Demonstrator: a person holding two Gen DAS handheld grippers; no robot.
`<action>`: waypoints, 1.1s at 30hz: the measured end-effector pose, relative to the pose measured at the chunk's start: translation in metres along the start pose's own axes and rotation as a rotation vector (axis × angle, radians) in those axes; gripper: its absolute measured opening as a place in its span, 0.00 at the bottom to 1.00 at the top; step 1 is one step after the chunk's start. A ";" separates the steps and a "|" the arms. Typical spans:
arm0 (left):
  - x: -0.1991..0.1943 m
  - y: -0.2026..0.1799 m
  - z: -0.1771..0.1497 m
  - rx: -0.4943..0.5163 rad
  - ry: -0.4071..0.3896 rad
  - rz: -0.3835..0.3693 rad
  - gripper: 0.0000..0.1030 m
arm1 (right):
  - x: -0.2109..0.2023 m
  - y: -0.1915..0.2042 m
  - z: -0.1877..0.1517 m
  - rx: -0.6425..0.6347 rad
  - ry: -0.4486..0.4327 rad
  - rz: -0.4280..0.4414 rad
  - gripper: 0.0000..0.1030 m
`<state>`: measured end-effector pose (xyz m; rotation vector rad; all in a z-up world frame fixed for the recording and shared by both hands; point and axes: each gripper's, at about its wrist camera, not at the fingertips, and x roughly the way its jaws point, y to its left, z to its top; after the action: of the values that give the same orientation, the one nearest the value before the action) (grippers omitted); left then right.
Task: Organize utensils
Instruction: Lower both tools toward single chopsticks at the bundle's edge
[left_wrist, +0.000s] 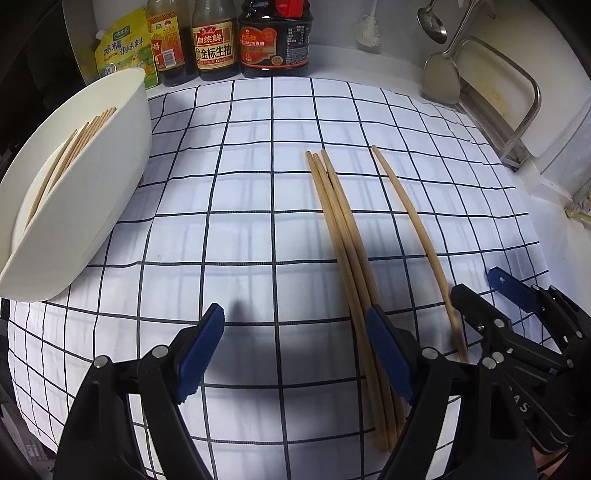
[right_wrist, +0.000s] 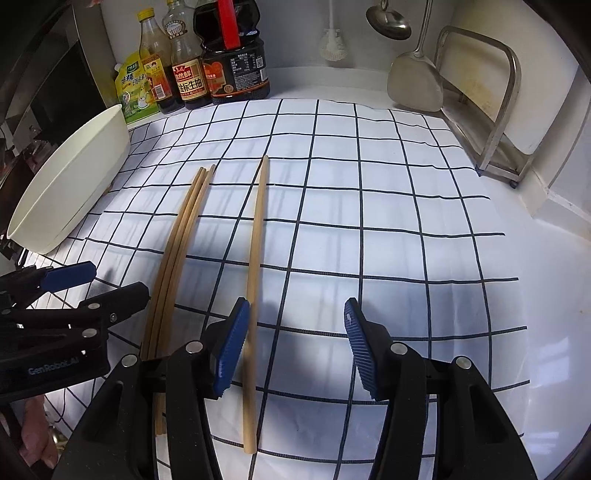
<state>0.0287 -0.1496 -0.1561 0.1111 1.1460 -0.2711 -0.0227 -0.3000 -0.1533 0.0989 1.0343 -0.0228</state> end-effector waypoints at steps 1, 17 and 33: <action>0.002 0.000 0.000 0.000 0.000 0.007 0.75 | 0.000 -0.001 0.000 0.001 0.000 0.000 0.50; 0.015 0.003 0.002 -0.024 0.019 0.091 0.81 | 0.004 0.000 0.001 0.001 0.000 0.002 0.50; 0.012 0.008 0.002 -0.027 -0.026 0.096 0.62 | 0.014 0.023 0.003 -0.086 0.005 -0.012 0.49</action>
<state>0.0372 -0.1443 -0.1662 0.1378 1.1149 -0.1714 -0.0115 -0.2771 -0.1627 0.0147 1.0397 0.0107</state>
